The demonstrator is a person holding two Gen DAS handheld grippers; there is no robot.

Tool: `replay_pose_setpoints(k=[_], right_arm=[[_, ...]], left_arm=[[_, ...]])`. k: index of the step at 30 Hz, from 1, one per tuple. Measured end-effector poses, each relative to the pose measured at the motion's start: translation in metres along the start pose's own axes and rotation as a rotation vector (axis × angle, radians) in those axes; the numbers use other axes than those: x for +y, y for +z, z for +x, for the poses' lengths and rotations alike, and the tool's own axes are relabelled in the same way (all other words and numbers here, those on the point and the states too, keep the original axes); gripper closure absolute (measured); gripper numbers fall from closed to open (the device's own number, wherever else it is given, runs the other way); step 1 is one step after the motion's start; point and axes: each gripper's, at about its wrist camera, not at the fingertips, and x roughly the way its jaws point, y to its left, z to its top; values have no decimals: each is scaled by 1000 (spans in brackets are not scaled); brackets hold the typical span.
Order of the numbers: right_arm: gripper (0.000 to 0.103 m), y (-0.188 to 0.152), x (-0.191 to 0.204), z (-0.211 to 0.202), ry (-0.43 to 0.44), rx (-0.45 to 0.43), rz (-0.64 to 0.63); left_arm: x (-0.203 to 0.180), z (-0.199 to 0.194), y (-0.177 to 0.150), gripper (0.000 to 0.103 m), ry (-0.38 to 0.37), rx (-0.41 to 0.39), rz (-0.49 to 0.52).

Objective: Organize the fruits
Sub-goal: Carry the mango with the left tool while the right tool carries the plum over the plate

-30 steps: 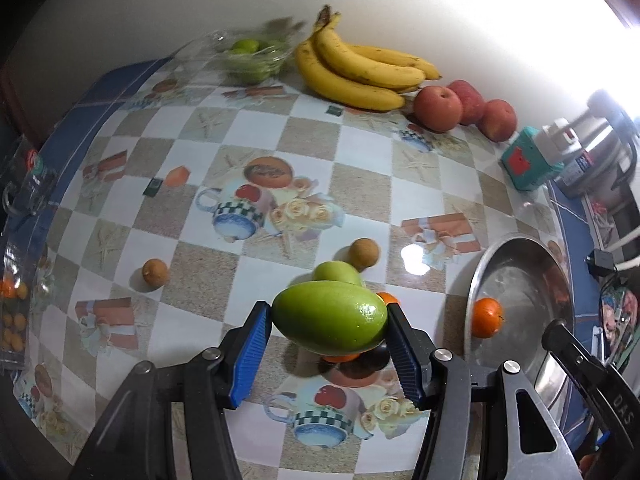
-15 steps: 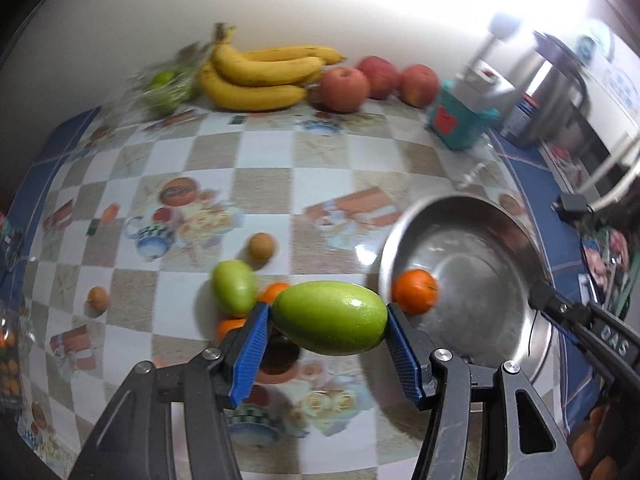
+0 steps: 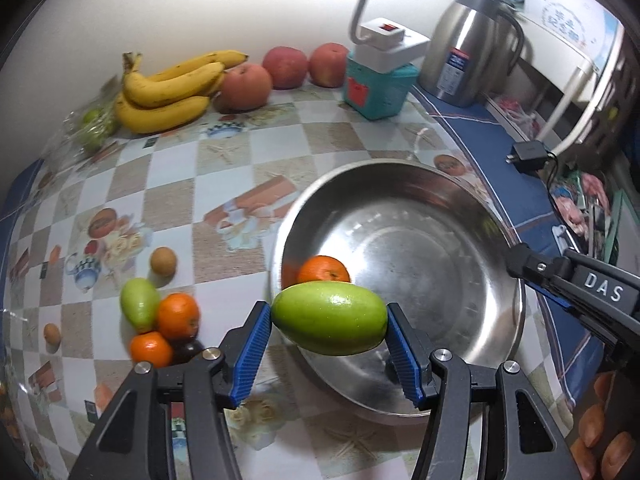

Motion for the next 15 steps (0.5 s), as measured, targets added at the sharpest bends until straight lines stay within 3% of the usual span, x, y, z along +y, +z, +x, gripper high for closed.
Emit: replay_pose_setpoints(k=[15], right_arm=[[75,-11,-3,41,-36,116,-5]], left_arm=[[-16,25,-9,42,-7,59,46]])
